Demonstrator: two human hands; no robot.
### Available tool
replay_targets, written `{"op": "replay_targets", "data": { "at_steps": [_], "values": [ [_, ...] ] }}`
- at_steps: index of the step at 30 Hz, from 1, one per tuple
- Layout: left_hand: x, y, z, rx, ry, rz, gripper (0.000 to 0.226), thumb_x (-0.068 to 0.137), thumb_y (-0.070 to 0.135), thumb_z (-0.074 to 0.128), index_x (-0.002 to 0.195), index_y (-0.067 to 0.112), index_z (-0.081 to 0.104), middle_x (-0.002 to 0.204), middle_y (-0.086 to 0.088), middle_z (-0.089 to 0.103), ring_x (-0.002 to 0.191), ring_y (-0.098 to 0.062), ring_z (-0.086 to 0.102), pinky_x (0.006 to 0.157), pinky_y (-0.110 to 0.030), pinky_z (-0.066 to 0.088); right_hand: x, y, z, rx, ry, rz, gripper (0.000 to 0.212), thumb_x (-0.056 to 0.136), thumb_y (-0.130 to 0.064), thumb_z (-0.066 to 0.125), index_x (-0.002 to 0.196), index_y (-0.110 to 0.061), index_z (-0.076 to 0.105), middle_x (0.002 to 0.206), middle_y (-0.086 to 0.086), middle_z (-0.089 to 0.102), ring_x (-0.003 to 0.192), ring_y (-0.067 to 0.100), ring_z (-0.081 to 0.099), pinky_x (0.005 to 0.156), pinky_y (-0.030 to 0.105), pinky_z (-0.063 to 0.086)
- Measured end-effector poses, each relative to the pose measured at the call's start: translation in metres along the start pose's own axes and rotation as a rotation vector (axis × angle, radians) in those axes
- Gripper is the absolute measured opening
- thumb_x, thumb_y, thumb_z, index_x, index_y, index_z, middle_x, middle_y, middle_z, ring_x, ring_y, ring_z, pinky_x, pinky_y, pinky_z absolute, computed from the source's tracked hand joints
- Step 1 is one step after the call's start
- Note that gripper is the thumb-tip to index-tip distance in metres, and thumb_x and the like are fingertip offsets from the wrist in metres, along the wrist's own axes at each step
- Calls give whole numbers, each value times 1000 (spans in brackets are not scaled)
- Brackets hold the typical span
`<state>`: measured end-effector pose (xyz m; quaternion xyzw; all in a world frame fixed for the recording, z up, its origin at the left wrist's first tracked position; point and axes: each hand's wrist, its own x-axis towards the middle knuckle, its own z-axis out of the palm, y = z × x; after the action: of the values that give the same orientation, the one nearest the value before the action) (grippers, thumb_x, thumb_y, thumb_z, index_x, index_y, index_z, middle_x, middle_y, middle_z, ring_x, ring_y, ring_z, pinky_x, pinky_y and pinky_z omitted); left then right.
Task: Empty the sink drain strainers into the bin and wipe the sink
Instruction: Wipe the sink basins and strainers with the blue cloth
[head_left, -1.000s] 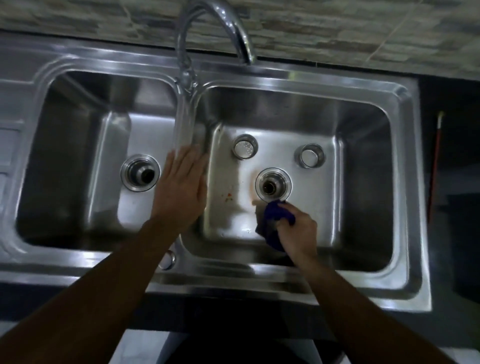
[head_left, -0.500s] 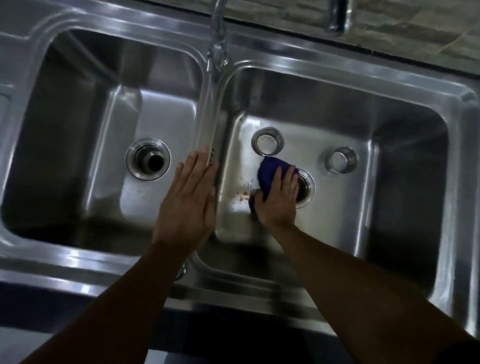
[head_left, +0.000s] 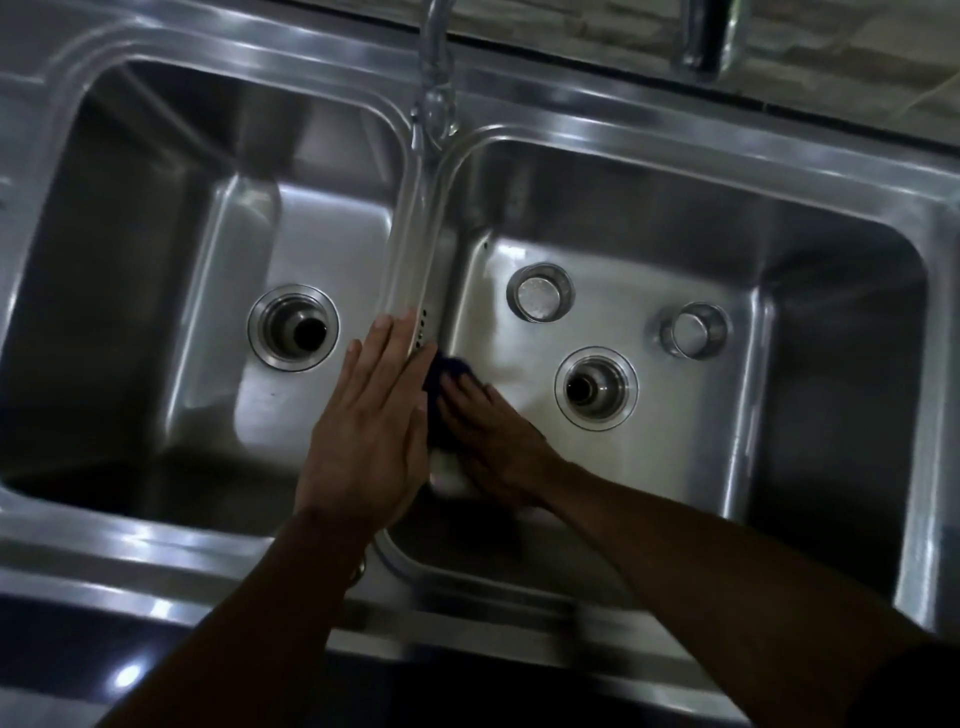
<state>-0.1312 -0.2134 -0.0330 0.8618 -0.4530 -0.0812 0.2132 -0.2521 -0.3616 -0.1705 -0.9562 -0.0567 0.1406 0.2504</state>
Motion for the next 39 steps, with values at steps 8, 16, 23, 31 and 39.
{"op": "replay_targets", "data": {
  "at_steps": [8, 16, 23, 31, 39],
  "values": [
    [0, 11, -9, 46, -27, -25, 52, 103, 17, 40, 152, 1, 37, 164, -19, 25, 154, -36, 19, 124, -56, 20, -172, 71, -25, 144, -290, -57, 61, 87, -3, 55, 146, -16, 46, 160, 9, 34, 154, 27, 12, 126, 53, 9],
    [0, 13, -8, 67, -11, -17, 55, 101, 12, 44, 153, -1, 34, 163, -21, 25, 154, -37, 19, 124, -57, 20, -173, 90, -27, -182, -395, -246, 59, 104, -41, 30, 160, -25, 19, 169, 0, 1, 156, 30, 0, 122, 58, 19],
    [-2, 7, -2, 65, 9, -23, 54, 104, 17, 33, 156, 6, 31, 167, -12, 21, 157, -27, 13, 126, -53, 16, -31, 5, 8, -214, -58, -120, 65, 104, -49, 37, 160, -23, 18, 169, 5, 11, 156, 26, 8, 123, 51, 17],
    [-3, 4, 0, 57, 13, -11, 52, 105, 20, 33, 155, 5, 33, 166, -14, 22, 157, -29, 14, 127, -53, 14, -36, 36, -9, -173, 121, 265, 64, 105, -41, 38, 158, -9, 24, 166, 14, 17, 154, 34, 16, 124, 52, 16],
    [-1, 8, -6, 29, -6, -26, 52, 103, 16, 37, 153, 1, 36, 164, -18, 24, 155, -35, 17, 124, -57, 18, -206, 92, -9, -324, -151, 325, 65, 103, -48, 27, 155, -9, 26, 161, 20, 25, 145, 44, 35, 114, 59, 30]
  ]
}}
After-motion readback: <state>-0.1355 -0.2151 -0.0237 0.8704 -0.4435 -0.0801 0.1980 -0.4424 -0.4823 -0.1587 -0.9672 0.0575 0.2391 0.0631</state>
